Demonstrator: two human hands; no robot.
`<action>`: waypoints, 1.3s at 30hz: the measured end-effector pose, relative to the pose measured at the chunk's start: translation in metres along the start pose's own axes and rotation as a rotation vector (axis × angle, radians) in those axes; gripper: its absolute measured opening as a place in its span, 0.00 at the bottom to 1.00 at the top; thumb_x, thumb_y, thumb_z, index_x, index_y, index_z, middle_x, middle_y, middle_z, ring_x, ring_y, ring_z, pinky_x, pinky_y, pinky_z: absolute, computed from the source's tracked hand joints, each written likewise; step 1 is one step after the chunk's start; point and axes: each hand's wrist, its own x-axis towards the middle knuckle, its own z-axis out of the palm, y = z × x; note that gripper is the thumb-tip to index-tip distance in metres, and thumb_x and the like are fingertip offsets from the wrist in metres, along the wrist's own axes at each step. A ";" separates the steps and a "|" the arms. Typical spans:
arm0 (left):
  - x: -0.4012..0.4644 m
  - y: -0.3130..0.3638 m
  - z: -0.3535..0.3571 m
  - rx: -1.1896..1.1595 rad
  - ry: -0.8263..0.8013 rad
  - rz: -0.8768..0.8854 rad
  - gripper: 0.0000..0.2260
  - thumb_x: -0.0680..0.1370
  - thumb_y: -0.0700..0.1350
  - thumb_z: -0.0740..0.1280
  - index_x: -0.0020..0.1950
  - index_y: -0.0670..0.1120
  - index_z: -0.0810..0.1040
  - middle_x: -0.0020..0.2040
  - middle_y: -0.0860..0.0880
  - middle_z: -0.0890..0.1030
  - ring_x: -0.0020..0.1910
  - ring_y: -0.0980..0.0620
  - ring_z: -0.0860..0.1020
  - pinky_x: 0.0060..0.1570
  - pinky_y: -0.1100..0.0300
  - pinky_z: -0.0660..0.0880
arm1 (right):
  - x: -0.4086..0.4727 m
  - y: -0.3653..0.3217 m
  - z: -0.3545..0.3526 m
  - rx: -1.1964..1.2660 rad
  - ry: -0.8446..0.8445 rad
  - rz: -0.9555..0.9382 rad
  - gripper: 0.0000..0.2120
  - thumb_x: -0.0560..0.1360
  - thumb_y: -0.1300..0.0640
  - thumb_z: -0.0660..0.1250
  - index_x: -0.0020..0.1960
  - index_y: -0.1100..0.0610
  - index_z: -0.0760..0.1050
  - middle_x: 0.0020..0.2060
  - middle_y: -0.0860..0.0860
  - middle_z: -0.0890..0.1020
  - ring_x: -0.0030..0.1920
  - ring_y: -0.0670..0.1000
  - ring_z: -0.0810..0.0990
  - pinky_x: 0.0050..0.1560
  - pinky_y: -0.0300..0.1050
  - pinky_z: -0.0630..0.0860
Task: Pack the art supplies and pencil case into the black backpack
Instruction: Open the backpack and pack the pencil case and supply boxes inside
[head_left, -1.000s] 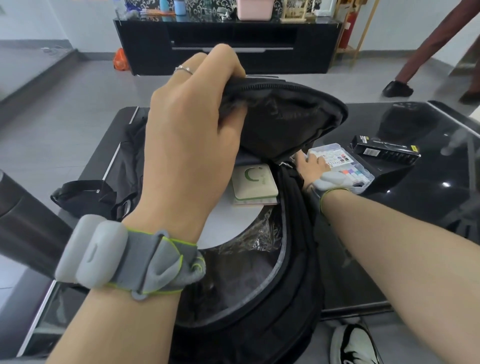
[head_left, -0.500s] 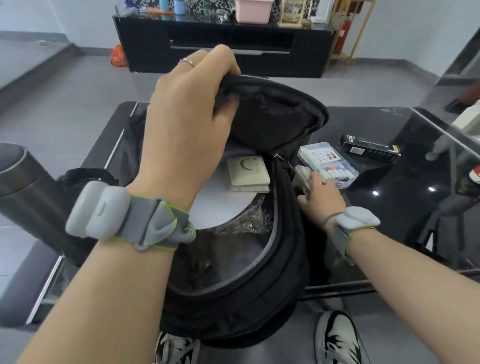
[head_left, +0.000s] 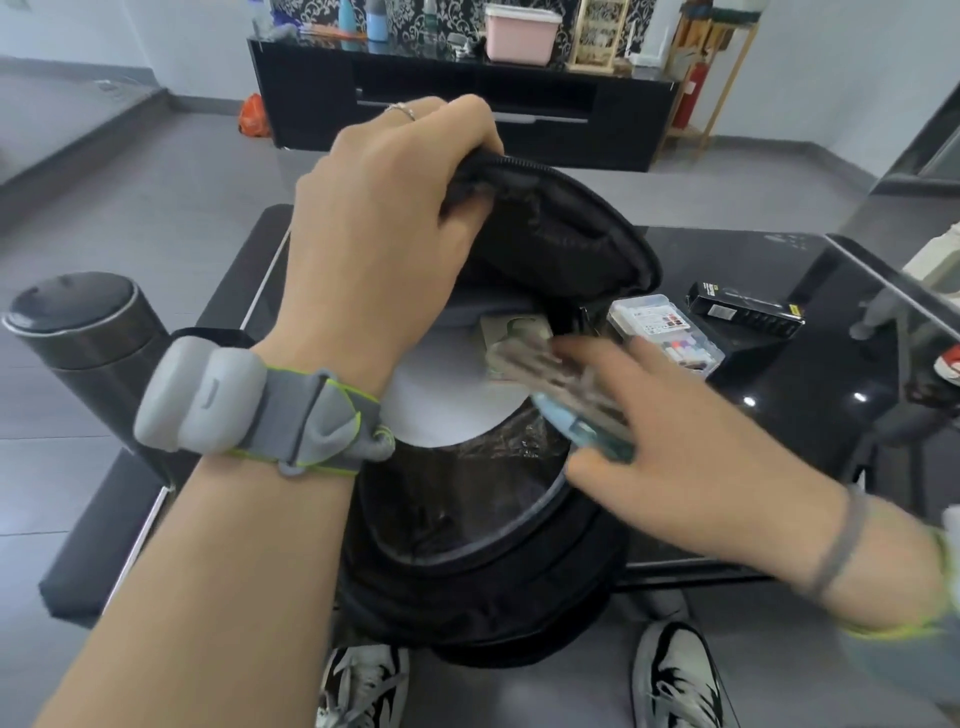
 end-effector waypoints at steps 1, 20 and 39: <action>0.000 0.001 0.000 0.009 0.001 -0.003 0.08 0.76 0.44 0.64 0.53 0.48 0.78 0.47 0.53 0.80 0.51 0.46 0.77 0.44 0.44 0.75 | 0.008 -0.010 0.011 -0.039 0.009 -0.106 0.33 0.67 0.48 0.64 0.71 0.39 0.59 0.54 0.48 0.71 0.53 0.53 0.74 0.54 0.47 0.73; 0.000 -0.009 -0.004 -0.009 0.020 -0.032 0.07 0.75 0.43 0.65 0.52 0.47 0.80 0.44 0.52 0.80 0.48 0.47 0.77 0.43 0.45 0.74 | 0.143 -0.015 0.111 -0.336 0.192 -0.417 0.25 0.70 0.65 0.61 0.68 0.59 0.73 0.56 0.59 0.80 0.56 0.63 0.77 0.52 0.54 0.74; 0.000 -0.003 0.001 -0.005 0.023 -0.020 0.07 0.76 0.42 0.65 0.51 0.45 0.80 0.44 0.51 0.80 0.47 0.49 0.77 0.44 0.45 0.73 | 0.078 0.003 0.121 -0.499 0.271 -0.357 0.25 0.78 0.44 0.63 0.74 0.46 0.67 0.61 0.60 0.75 0.55 0.61 0.73 0.55 0.54 0.70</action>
